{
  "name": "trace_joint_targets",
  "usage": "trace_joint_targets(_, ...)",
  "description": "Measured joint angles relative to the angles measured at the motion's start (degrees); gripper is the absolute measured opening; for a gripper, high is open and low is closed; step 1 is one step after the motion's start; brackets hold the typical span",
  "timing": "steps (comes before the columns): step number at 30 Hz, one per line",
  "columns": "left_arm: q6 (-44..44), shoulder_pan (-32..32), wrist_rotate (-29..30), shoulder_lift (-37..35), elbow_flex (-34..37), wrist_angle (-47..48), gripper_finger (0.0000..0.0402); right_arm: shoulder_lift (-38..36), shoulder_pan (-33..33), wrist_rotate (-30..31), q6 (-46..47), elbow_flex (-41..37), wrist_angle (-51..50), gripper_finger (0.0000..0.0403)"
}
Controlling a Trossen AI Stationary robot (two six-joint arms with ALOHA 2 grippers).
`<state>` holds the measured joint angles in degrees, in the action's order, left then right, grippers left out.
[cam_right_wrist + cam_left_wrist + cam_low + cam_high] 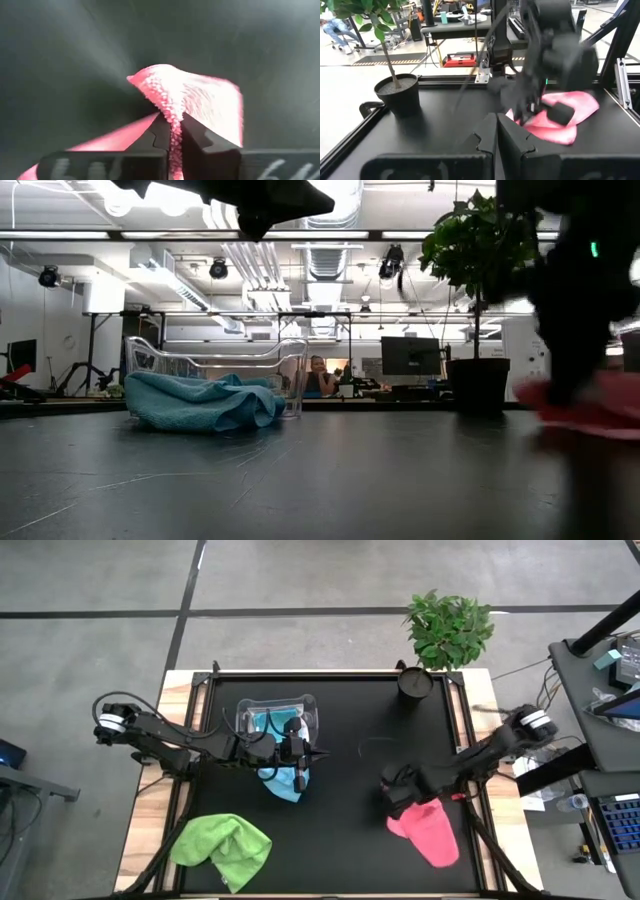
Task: Fold microfiber towels
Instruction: Fold the pink microfiber cloth
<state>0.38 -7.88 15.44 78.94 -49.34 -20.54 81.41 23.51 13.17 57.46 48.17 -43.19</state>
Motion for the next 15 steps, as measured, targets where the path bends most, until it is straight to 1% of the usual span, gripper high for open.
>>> trace_joint_targets(3, 0.0, 0.0, 0.0, 0.0, 0.0, -0.02, 0.0, -8.07, 0.28, 5.33, -2.23, 0.23, 0.99, 0.001)
trace_joint_targets(4, 0.0, 0.0, 0.0, 0.0, 0.02, -0.03, 0.0, -10.56, 0.22, 7.39, -4.4, 0.19, 2.09, 0.0009)
trace_joint_targets(8, -0.03, 0.0, 0.0, 0.08, 0.02, -0.3, 0.0, -20.67, 0.2, 15.92, -14.66, 0.14, 11.76, 0.0009)
trace_joint_targets(11, -0.02, 0.0, -0.21, 0.87, 0.02, -3.97, 0.0, -25.47, 0.02, 17.99, -24.66, -1.08, 23.37, 0.0009)
trace_joint_targets(13, -0.02, 0.0, -1.61, 1.81, -0.19, -6.31, 0.0, -27.09, -0.29, 18.37, -31.47, -2.47, 32.48, 0.0009)
trace_joint_targets(15, -0.04, 0.0, -2.71, 2.65, -0.36, -7.52, 0.0004, -27.61, -0.43, 18.4, -35.56, -3.44, 39.55, 0.0009)
